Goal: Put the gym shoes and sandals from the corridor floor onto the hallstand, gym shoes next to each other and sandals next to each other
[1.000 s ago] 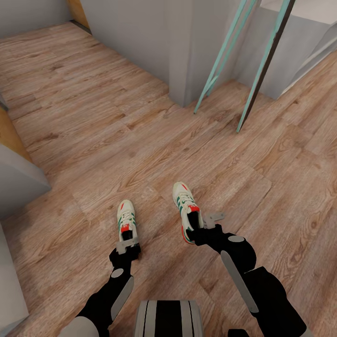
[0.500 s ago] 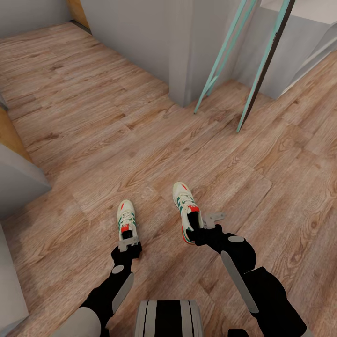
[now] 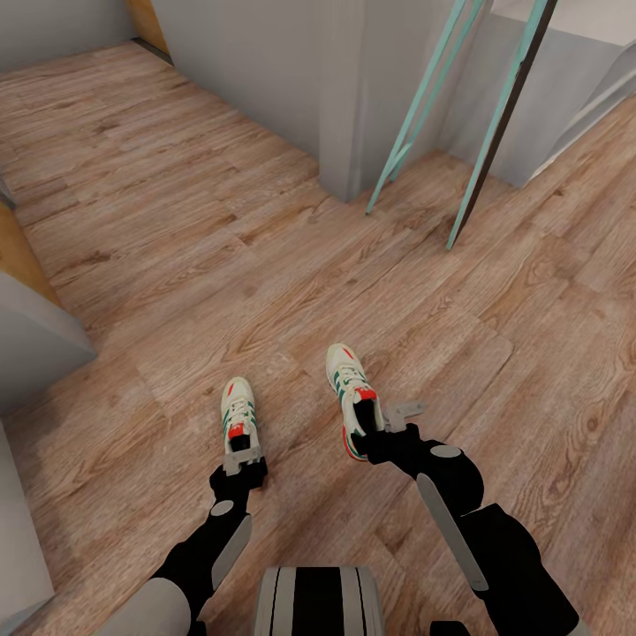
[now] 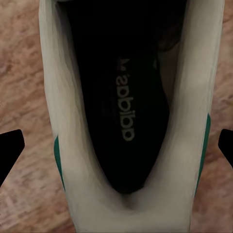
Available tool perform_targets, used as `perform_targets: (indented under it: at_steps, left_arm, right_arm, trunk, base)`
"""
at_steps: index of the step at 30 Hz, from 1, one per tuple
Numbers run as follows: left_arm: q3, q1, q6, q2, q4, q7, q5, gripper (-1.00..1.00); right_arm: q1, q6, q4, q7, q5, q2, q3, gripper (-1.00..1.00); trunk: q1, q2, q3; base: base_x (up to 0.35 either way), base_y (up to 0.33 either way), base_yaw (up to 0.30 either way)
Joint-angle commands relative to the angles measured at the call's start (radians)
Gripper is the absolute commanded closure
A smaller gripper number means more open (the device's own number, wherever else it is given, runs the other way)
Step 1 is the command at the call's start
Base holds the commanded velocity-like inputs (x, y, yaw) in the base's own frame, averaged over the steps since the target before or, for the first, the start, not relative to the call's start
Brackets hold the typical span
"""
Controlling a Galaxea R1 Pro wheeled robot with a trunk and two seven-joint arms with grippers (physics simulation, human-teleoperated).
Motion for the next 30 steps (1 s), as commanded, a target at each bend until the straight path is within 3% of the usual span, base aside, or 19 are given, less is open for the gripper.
perform_targets:
  at_steps: [1,3,4,30]
  left_arm:
    - [0.000,0.000,0.000,0.000,0.000,0.000,0.000,-1.00]
    - [0.000,0.000,-0.001,-0.001,0.000,0.000,-0.001,-1.00]
    - [-0.001,0.000,-0.001,-0.001,0.001,0.000,-0.001,1.00]
    - [-0.002,0.000,-0.003,0.000,-0.016,0.001,0.000,1.00]
  right_arm:
    - [0.000,0.000,0.000,0.000,0.000,0.000,0.000,1.00]
    - [0.000,0.000,0.000,0.000,0.000,0.000,0.000,1.00]
    - [0.001,0.000,0.000,0.000,0.000,0.000,0.000,1.00]
    - [0.003,0.007,0.000,0.000,0.000,-0.001,0.002,1.00]
  trunk:
    - [0.000,0.000,0.000]
    - [0.000,0.000,0.000]
    - [0.000,0.000,0.000]
    - [0.000,0.000,0.000]
  base:
    - [0.000,0.000,0.000]
    - [0.000,0.000,0.000]
    - [0.000,0.000,0.000]
    - [0.000,0.000,0.000]
